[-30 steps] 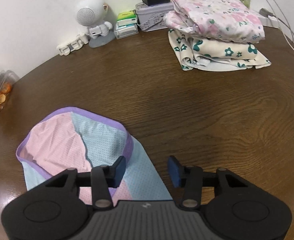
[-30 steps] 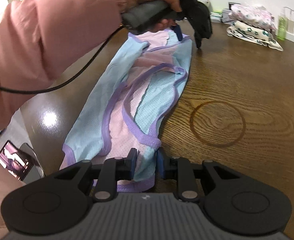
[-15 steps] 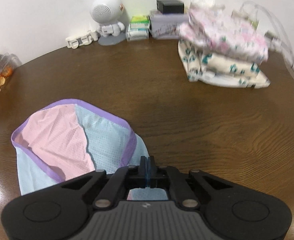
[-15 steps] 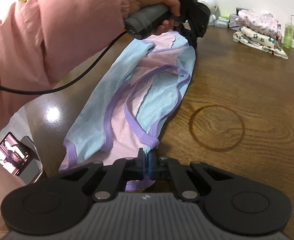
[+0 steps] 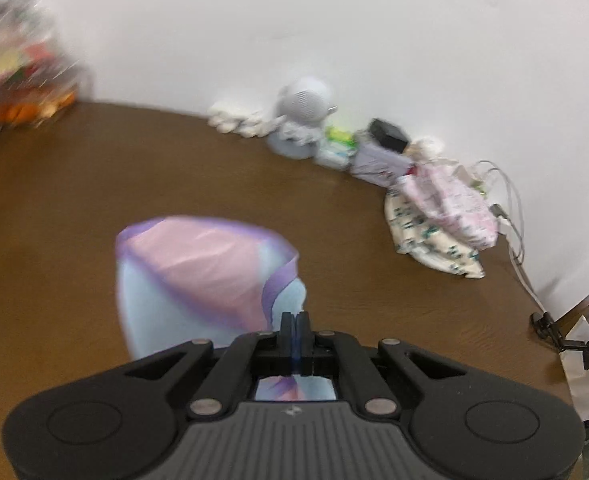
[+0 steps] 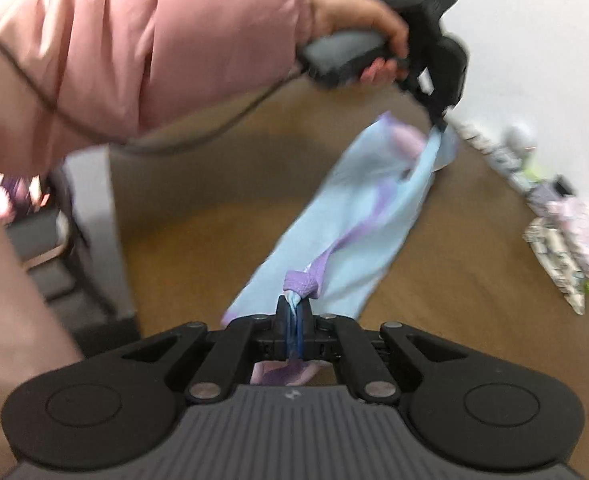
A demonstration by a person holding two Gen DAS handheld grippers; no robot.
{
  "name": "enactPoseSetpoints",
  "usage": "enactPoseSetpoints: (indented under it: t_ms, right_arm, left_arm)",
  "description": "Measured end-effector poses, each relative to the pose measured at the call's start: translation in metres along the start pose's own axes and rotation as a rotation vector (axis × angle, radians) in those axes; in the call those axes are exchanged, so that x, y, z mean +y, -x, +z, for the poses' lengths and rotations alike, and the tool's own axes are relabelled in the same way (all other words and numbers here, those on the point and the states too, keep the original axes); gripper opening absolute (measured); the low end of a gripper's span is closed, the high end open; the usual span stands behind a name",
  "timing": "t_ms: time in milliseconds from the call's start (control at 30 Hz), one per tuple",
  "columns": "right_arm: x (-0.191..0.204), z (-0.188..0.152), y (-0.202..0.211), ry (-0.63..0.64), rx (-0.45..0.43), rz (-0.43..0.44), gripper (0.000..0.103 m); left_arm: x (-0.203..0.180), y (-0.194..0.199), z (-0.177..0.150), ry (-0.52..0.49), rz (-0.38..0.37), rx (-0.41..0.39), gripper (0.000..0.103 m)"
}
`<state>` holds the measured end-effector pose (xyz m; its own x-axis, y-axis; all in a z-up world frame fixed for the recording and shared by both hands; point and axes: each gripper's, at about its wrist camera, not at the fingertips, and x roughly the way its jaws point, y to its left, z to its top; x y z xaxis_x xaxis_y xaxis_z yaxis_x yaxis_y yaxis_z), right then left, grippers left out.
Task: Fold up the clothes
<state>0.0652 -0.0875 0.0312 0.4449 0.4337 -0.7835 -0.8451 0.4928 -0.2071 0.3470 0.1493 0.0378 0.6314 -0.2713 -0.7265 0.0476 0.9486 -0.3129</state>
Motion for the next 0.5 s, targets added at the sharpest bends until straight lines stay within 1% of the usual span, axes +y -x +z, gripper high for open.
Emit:
enactPoseSetpoints:
  t_ms: [133, 267, 400, 500]
  right_arm:
    - [0.012, 0.0, -0.028, -0.007, 0.104, 0.022, 0.002]
    - [0.014, -0.001, -0.029, -0.035, 0.128, 0.02, 0.002]
    - [0.005, -0.003, -0.015, -0.073, 0.109, 0.005, 0.002]
    - [-0.006, 0.001, -0.002, -0.12, 0.066, 0.006, 0.002]
  left_arm:
    - [0.035, -0.012, -0.021, 0.055, -0.011, 0.032, 0.0]
    - [0.047, -0.011, -0.031, 0.075, -0.047, 0.023, 0.0]
    - [0.048, 0.005, -0.022, 0.082, -0.086, -0.028, 0.0]
    - [0.048, 0.019, -0.015, 0.071, -0.096, -0.061, 0.0]
